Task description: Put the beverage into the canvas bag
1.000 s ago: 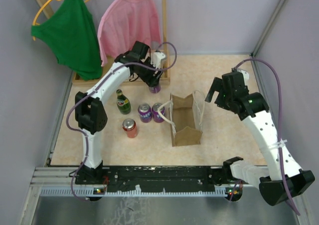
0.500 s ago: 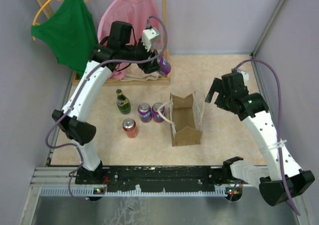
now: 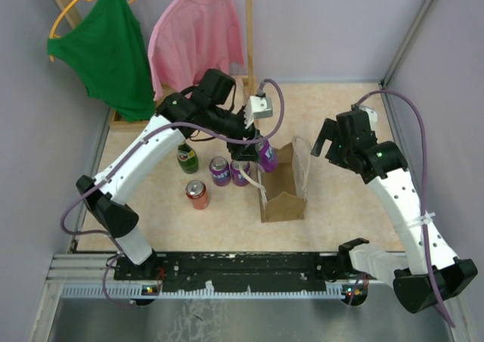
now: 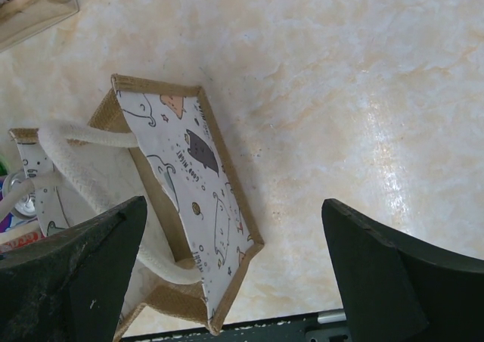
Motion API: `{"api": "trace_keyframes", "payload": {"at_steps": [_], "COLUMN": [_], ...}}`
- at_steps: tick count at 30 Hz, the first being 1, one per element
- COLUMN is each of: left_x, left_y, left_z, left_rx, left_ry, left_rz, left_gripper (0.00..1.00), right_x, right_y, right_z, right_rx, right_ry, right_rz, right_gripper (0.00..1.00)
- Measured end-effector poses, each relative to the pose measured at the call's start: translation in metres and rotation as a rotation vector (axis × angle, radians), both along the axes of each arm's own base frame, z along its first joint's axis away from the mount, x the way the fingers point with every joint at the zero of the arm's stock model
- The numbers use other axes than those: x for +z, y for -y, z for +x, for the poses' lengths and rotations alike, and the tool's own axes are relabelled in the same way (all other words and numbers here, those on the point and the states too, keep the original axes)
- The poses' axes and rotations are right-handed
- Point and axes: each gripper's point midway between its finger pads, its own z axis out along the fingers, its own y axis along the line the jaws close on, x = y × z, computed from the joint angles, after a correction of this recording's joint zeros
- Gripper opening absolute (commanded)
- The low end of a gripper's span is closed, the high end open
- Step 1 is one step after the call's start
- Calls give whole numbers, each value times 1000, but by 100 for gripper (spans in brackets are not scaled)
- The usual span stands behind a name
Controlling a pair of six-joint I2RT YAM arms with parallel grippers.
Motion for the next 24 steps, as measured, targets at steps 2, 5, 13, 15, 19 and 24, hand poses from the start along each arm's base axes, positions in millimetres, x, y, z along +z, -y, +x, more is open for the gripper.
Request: {"api": "trace_keyframes", "payload": {"at_steps": [2,5,13,15,19,24], "left_x": [-10,-20,-56,-62,-67,-70], "left_y": [5,16,40,44,51,62], "left_z": [-4,-4,6,8,11,16], "left_rx": [-14,-26,-21,-16,1,17], "left_ry": [-8,-5,-28,-31,-29,-24], "left_rz": [23,40,96,103,100,83], "left_gripper": [0,0,0,0,0,0], "right_x": [0,0,-7,-7,-6,-7], "right_y": [0,-1,0,0,1,1], "right_z": [0,0,-7,-9,-11,-11], "right_rx": [0,2,-8,-8,-12,-12], "right_ry": [0,-1,-13,-9,-3,-3], "right_rz": [1,2,15,19,25,25], "right_gripper": [99,99,99,99,99,99]}}
